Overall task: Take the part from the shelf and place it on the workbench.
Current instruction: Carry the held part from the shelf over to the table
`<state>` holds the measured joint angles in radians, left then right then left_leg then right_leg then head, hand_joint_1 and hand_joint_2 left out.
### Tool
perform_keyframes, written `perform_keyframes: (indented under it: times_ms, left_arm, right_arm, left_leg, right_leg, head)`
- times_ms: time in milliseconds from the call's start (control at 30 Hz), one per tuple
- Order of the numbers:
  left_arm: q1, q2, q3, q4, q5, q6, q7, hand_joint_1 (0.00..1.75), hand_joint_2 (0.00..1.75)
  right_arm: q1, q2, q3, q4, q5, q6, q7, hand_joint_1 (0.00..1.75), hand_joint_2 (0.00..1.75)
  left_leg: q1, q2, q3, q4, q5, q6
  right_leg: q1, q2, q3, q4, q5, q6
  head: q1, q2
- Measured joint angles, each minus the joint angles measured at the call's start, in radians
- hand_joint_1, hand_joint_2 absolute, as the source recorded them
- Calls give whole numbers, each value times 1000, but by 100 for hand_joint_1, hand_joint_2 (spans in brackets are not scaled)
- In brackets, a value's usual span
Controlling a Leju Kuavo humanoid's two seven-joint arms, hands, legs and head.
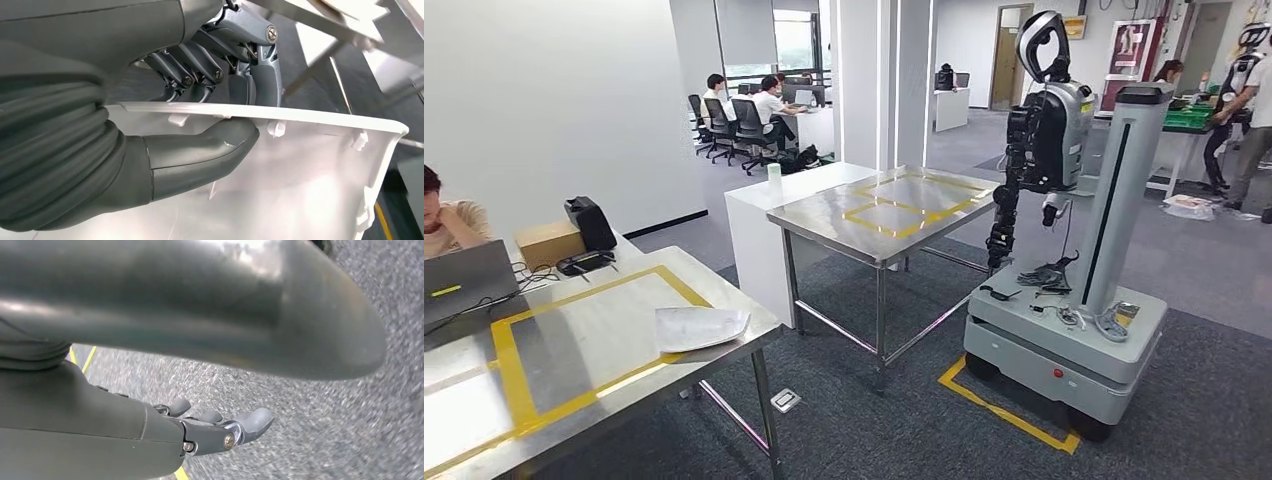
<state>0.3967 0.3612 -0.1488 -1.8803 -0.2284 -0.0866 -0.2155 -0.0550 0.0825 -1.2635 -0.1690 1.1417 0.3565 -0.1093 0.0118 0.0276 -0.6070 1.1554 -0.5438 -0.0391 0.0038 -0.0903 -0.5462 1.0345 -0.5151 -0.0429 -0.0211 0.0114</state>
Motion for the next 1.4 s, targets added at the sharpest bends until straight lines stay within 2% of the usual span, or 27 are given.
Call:
perform_keyframes:
  times_ms: [67, 100, 167, 200, 233, 300, 333, 367, 400, 433, 467, 533, 600, 633, 700, 733, 767, 833, 867, 900, 933, 967, 1033, 1100, 1233, 1400]
  left_arm:
    - [13, 0, 6, -20, -2, 16, 3, 175, 175]
    - [19, -1, 10, -31, -1, 21, 4, 175, 175]
    - [30, -6, 23, -51, 4, 25, 1, 175, 175]
    - [33, -11, 31, -60, 11, 24, -5, 175, 175]
    - [33, -19, 42, -69, 21, 20, -15, 175, 175]
    - [24, -41, 65, -87, 44, 8, -41, 175, 175]
    - [18, -53, 78, -95, 55, 1, -53, 175, 175]
    - [12, -64, 89, -100, 63, -4, -62, 175, 175]
    - [6, -75, 98, -104, 69, -10, -69, 175, 175]
    - [-1, -84, 105, -107, 73, -16, -73, 175, 175]
    - [-8, -91, 110, -109, 77, -22, -77, 175, 175]
    - [-28, -105, 120, -109, 92, -30, -88, 175, 175]
    - [-55, -119, 128, -107, 113, -33, -105, 175, 175]
    - [-69, -127, 131, -104, 121, -34, -112, 175, 175]
    - [-86, -142, 136, -100, 129, -35, -121, 175, 175]
    - [-90, -146, 138, -97, 131, -35, -123, 175, 175]
    - [-95, -150, 139, -95, 131, -37, -125, 175, 175]
    - [-116, -158, 139, -89, 132, -41, -127, 175, 175]
    - [-128, -165, 139, -85, 131, -44, -128, 175, 175]
    - [-136, -172, 138, -82, 129, -47, -130, 175, 175]
    - [-140, -178, 138, -78, 127, -51, -131, 175, 175]
    - [-142, -184, 137, -75, 124, -56, -132, 175, 175]
    - [-152, -192, 137, -71, 122, -62, -134, 175, 175]
    - [-166, -198, 137, -69, 122, -65, -136, 175, 175]
    - [-176, -208, 136, -65, 122, -70, -138, 175, 175]
    - [-183, -213, 136, -56, 124, -81, -146, 175, 175]
  right_arm:
    - [-2, 2, 7, 0, 6, 0, -1, 0, 0]
    - [-2, 2, 10, 0, 9, 0, -3, 0, 0]
    - [-4, 4, 14, 0, 10, 0, -5, 0, 0]
    - [-6, 5, 15, 0, 11, 0, -5, 0, 0]
    - [-7, 6, 15, 0, 11, 1, -5, 0, 0]
    - [-7, 8, 16, 0, 12, 6, -5, 0, 0]
    - [-7, 9, 16, 0, 11, 9, -4, 0, 0]
    - [-6, 9, 16, 0, 9, 11, -2, 0, 0]
    - [-5, 9, 16, 0, 7, 11, -1, 0, 0]
    - [-4, 9, 16, 0, 3, 11, 0, 0, 0]
    - [-4, 9, 16, 0, -1, 11, 2, 0, 0]
    - [-6, 10, 14, 0, -12, 11, 6, 0, 0]
    - [-7, 12, 13, 0, -22, 11, 6, 0, 0]
    - [-7, 13, 12, 0, -25, 11, 4, 0, 0]
    - [-8, 16, 10, 0, -30, 11, 0, 0, 0]
    - [-8, 17, 9, 0, -31, 10, -3, 0, 0]
    - [-8, 18, 8, 0, -32, 10, -4, 0, 0]
    - [-6, 20, 6, 0, -35, 9, -5, 0, 0]
    - [-5, 21, 4, 0, -38, 9, -4, 0, 0]
    - [-4, 22, 1, 0, -42, 9, -3, 0, 0]
    - [-4, 23, -2, 0, -47, 9, -2, 0, 0]
    - [-4, 24, -7, 0, -53, 9, 0, 0, 0]
    - [-6, 27, -14, 0, -64, 9, 1, 0, 0]
    - [-8, 32, -20, 0, -71, 8, 1, 0, 0]
    - [-11, 33, -33, 0, -75, 8, 5, 0, 0]
    - [-10, 34, -39, -1, -79, 9, 4, 0, 0]
  left_leg:
    - [-9, 44, 55, -102, 29, 14]
    - [-13, 54, 62, -122, 31, 20]
    - [-13, 31, 60, -128, 38, 29]
    - [-11, 18, 61, -132, 42, 34]
    - [-7, 5, 62, -136, 48, 39]
    - [-2, -19, 58, -140, 57, 46]
    - [-1, -32, 54, -140, 60, 49]
    - [0, -46, 51, -139, 62, 49]
    - [0, -60, 49, -138, 64, 48]
    - [2, -75, 47, -136, 65, 47]
    - [4, -90, 47, -133, 66, 44]
    - [7, -117, 41, -124, 65, 32]
    - [10, -142, 31, -118, 68, 15]
    - [11, -154, 25, -119, 71, 6]
    - [16, -171, 17, -129, 81, -10]
    - [16, -160, 11, -123, 77, -15]
    - [15, -138, -2, -100, 60, -17]
    - [11, -77, -49, 4, -1, -17]
    - [10, -58, -74, 64, -29, -16]
    - [9, -46, -88, 104, -41, -14]
    - [8, -40, -85, 111, -37, -10]
    - [6, -36, -63, 83, -17, -5]
    - [-3, -27, 10, -34, 28, 13]
    - [-13, -16, 52, -115, 44, 27]
    - [-16, -15, 63, -134, 53, 23]
    - [-19, -13, 60, -133, 54, 30]
  right_leg:
    - [6, -23, 4, 2, -3, 5]
    - [8, -33, 6, 3, -4, 9]
    - [8, -54, 10, 2, -6, 19]
    - [7, -47, 12, 5, -11, 25]
    - [4, -24, 7, 22, -25, 32]
    - [-4, 45, -31, 113, -83, 44]
    - [-8, 68, -60, 177, -116, 48]
    - [-11, 78, -85, 232, -137, 51]
    - [-14, 82, -98, 262, -139, 54]
    - [-16, 84, -94, 254, -122, 56]
    - [-19, 88, -73, 210, -90, 58]
    - [-27, 128, -13, 79, -30, 63]
    - [-29, 160, 16, 10, -13, 62]
    - [-26, 159, 16, 7, -15, 58]
    - [-22, 135, 15, 6, -9, 41]
    - [-22, 123, 15, 3, -6, 32]
    - [-23, 111, 14, -1, -2, 25]
    - [-20, 87, 10, -3, 2, 16]
    - [-16, 76, 8, -3, 2, 14]
    - [-11, 67, 5, -2, 2, 13]
    - [-7, 59, 3, -2, 3, 11]
    - [-3, 53, 2, -1, 3, 10]
    - [2, 45, 1, 0, 5, 10]
    - [3, 39, 0, 0, 7, 15]
    - [4, 38, -3, -2, 11, 14]
    - [2, 42, -2, -10, 20, 24]
  head:
    - [0, 0]
    - [0, 0]
    - [0, 0]
    - [0, 0]
    - [0, 0]
    - [1, 0]
    - [1, 0]
    - [1, 0]
    - [1, 0]
    - [1, 0]
    - [1, 0]
    - [1, 0]
    - [0, 0]
    - [0, 0]
    - [0, 0]
    - [0, 0]
    - [-1, 0]
    - [-2, 0]
    - [-3, 0]
    - [-3, 0]
    - [-3, 0]
    - [-3, 0]
    - [-3, 0]
    - [-2, 0]
    - [-2, 0]
    - [-2, 0]
